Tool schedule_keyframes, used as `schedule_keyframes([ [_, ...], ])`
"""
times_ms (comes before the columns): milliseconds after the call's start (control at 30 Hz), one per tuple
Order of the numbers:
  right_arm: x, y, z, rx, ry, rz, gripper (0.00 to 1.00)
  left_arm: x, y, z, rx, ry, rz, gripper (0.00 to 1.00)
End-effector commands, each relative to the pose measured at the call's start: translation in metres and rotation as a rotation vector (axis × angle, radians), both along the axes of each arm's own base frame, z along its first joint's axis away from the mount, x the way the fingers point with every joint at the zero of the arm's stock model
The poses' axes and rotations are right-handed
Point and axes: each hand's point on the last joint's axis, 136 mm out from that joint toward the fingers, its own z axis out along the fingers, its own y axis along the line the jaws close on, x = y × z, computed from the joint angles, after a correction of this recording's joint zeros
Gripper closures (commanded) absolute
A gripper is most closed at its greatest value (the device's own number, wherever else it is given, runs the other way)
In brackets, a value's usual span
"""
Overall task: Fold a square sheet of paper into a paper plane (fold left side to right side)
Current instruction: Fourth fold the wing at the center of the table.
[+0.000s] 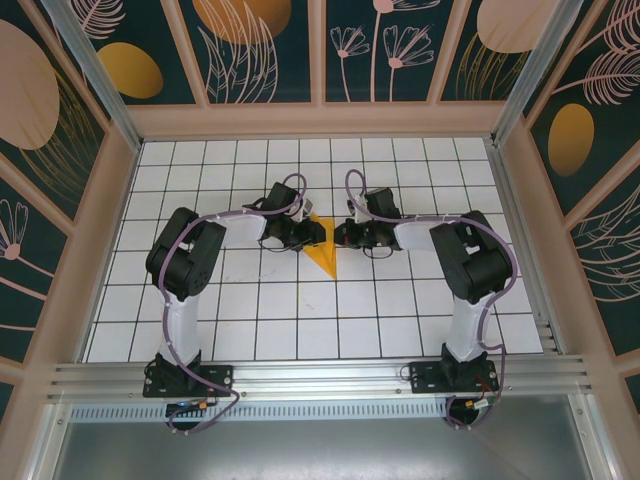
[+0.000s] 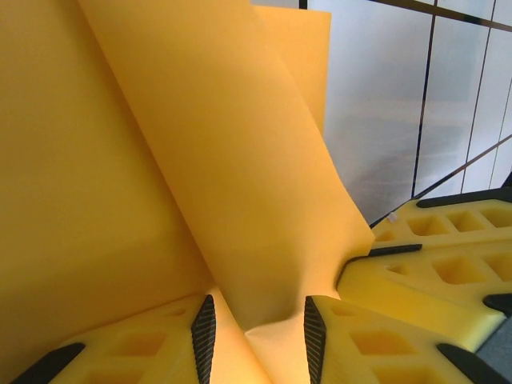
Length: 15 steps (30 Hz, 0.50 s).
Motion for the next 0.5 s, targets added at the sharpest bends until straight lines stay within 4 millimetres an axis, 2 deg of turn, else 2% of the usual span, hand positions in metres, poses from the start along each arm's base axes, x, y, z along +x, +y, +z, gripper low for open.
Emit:
schedule_keyframes([
  [0,0.007,0.002,0.0,-0.006,-0.007,0.011,0.95,-0.009,0.017,-0.037,0.12,0.037,0.006,0.62],
  [467,0.006,-0.005,-0.017,-0.067,0.017,0.001,0.95,-0.009,0.017,-0.037,0.12,0.036,0.005,0.61],
])
